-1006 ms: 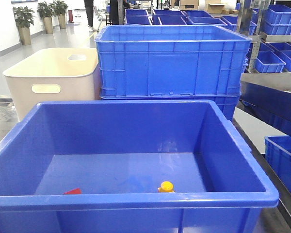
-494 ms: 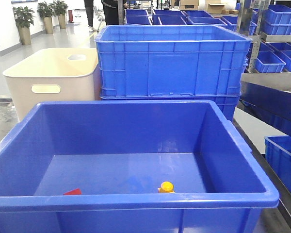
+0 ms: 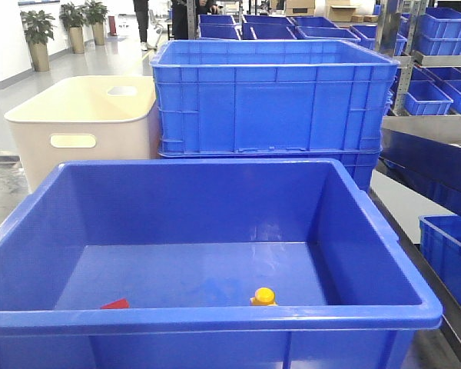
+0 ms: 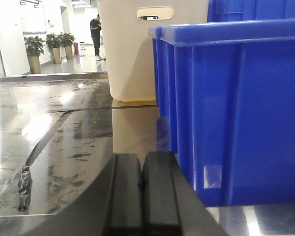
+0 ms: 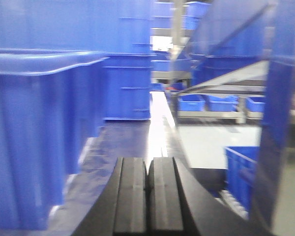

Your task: Pick red and yellow blocks into blue bin

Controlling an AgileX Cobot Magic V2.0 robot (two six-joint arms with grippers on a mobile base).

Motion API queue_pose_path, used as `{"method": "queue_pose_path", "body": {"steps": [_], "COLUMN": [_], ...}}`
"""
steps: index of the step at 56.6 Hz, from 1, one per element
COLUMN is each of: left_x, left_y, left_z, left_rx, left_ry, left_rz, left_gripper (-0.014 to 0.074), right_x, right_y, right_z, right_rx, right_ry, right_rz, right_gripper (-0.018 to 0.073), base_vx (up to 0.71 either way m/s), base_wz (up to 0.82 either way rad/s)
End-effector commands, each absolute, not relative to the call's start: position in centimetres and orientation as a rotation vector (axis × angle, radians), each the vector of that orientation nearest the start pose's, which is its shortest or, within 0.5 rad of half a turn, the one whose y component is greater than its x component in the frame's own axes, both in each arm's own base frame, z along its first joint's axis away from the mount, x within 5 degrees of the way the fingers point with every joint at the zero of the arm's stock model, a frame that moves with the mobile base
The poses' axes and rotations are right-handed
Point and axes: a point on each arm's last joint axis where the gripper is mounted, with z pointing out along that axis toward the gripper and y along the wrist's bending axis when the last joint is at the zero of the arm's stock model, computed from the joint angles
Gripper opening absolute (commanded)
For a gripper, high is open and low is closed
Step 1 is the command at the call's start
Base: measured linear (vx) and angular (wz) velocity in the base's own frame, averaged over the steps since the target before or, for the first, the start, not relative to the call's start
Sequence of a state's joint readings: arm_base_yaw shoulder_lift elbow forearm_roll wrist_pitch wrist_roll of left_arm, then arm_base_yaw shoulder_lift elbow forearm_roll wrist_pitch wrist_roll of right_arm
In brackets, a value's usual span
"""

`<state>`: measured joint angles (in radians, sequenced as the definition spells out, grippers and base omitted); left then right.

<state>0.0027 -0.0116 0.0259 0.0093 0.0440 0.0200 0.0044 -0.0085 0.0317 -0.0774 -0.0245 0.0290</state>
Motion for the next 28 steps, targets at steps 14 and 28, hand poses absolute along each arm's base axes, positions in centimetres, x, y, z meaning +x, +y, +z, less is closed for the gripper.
{"method": "queue_pose_path", "body": {"steps": [14, 28], "left_x": [5.36, 5.36], "left_y": [0.02, 0.02], "left_z": [21.54, 21.54], "left_rx": [0.008, 0.008], "left_ry": [1.424, 1.424], "left_rz": [0.016, 0.016], "left_gripper": [0.0001, 0.0001], "right_x": [5.49, 5.58], "right_y": [0.17, 0.13], "right_z": [21.01, 20.54], "right_rx": [-0.057, -0.052], "right_ry": [1.4, 1.456], "right_rz": [-0.024, -0.022], "right_gripper": [-0.001, -0.001], "base_vx": [0.0, 0.0], "base_wz": [0.0, 0.0]}}
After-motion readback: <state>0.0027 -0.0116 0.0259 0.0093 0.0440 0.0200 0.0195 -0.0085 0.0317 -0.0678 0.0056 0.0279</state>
